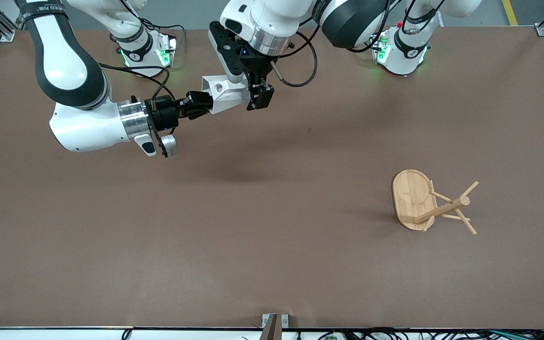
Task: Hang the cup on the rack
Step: 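Lift the cup with the right gripper while the left gripper reaches it, then grasp the cup with the left gripper and open the right gripper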
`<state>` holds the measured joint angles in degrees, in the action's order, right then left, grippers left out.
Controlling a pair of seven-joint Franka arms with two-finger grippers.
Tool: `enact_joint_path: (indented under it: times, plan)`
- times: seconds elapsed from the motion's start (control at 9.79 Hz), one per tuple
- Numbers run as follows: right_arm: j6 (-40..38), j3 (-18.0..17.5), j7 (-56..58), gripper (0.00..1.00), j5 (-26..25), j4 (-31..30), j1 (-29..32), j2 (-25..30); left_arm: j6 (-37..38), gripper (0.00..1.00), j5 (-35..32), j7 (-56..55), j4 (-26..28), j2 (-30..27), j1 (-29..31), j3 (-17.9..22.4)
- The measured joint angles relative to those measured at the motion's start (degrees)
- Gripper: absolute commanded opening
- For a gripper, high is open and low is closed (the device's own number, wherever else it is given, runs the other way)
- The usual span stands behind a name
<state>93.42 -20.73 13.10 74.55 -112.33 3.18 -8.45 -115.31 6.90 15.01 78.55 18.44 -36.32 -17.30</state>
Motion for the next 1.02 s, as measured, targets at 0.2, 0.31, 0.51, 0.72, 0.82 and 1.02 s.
enact_joint_path:
  times: [0.2,0.31,0.51,0.72,0.82,1.02]
  plan:
    - [0.1,-0.01,0.0,0.0,0.0,-0.03,0.01,0.2,0.0,0.86,1.0,0.75,-0.06,0.03,0.22,-0.01]
    - [0.16,-0.01,0.04,0.0,0.0,-0.05,0.02,0.33,-0.01,0.71,1.09,0.82,-0.14,0.03,0.22,-0.02]
    - [0.66,0.05,0.16,0.0,-0.03,-0.07,0.11,0.39,-0.19,0.44,1.49,0.95,-0.21,0.03,0.12,-0.17]
    - [0.67,0.13,0.31,0.0,-0.04,-0.07,0.3,0.56,-0.91,0.01,1.52,1.21,-0.21,0.15,0.11,-0.19]
    - [0.68,0.14,0.32,0.01,-0.05,-0.08,0.33,0.63,-1.01,0.0,1.52,1.21,-0.21,0.15,0.11,-0.19]
    - [0.62,0.11,0.33,0.99,0.08,-0.07,0.33,0.65,-1.15,0.0,1.52,1.33,-0.2,0.18,0.12,-0.19]
